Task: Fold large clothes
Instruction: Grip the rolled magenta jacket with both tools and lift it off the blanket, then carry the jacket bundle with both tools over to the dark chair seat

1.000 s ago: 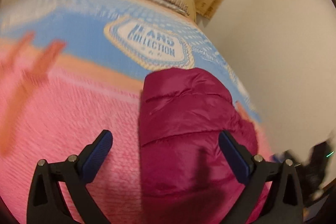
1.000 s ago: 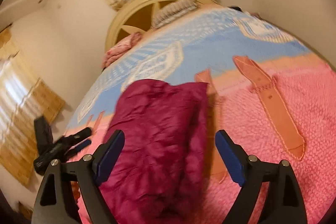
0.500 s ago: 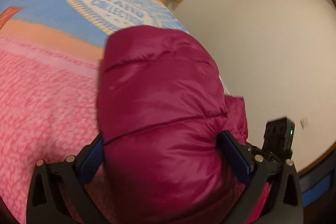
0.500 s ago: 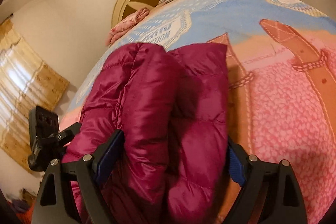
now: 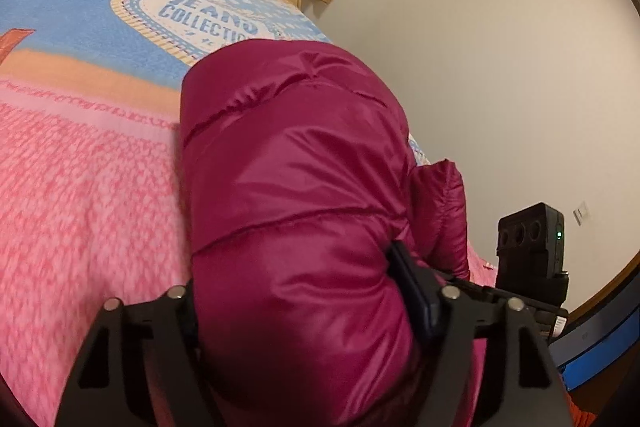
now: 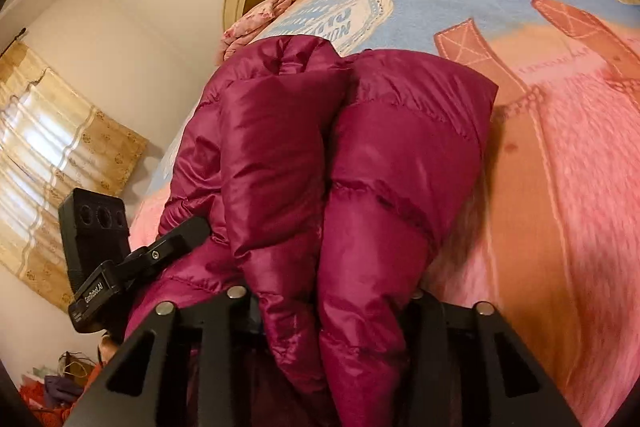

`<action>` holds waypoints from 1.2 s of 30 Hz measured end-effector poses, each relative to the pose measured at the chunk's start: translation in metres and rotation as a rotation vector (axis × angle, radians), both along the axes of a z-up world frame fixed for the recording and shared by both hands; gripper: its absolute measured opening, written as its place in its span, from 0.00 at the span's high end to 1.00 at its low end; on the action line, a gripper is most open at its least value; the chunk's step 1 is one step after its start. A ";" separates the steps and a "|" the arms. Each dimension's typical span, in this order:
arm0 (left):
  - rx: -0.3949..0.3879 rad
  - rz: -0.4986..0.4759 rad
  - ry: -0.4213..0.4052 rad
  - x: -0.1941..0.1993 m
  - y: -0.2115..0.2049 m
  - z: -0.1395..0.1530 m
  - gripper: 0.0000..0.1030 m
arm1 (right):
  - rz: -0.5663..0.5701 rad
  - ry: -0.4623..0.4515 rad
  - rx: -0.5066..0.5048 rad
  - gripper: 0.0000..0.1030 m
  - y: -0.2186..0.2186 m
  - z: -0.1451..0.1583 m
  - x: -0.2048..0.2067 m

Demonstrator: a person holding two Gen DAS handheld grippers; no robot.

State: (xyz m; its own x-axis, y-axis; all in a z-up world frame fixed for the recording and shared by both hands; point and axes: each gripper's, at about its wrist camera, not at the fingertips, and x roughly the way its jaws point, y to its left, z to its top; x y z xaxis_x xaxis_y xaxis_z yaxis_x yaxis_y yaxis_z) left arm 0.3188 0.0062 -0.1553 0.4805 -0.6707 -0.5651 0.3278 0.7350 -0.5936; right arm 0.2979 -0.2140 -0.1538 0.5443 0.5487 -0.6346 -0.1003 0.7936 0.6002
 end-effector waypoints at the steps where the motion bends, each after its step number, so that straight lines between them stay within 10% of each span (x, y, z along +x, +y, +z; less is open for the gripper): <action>1: -0.003 0.000 0.001 -0.005 0.001 0.001 0.30 | -0.004 0.002 -0.001 0.66 0.001 0.002 -0.005; 16: -0.010 -0.186 -0.116 -0.109 -0.072 0.079 0.32 | -0.198 -0.113 0.046 0.71 -0.052 0.074 -0.165; 36: 0.048 -0.616 -0.193 -0.213 -0.318 0.123 0.32 | -0.670 -0.230 -0.077 0.71 -0.256 0.124 -0.394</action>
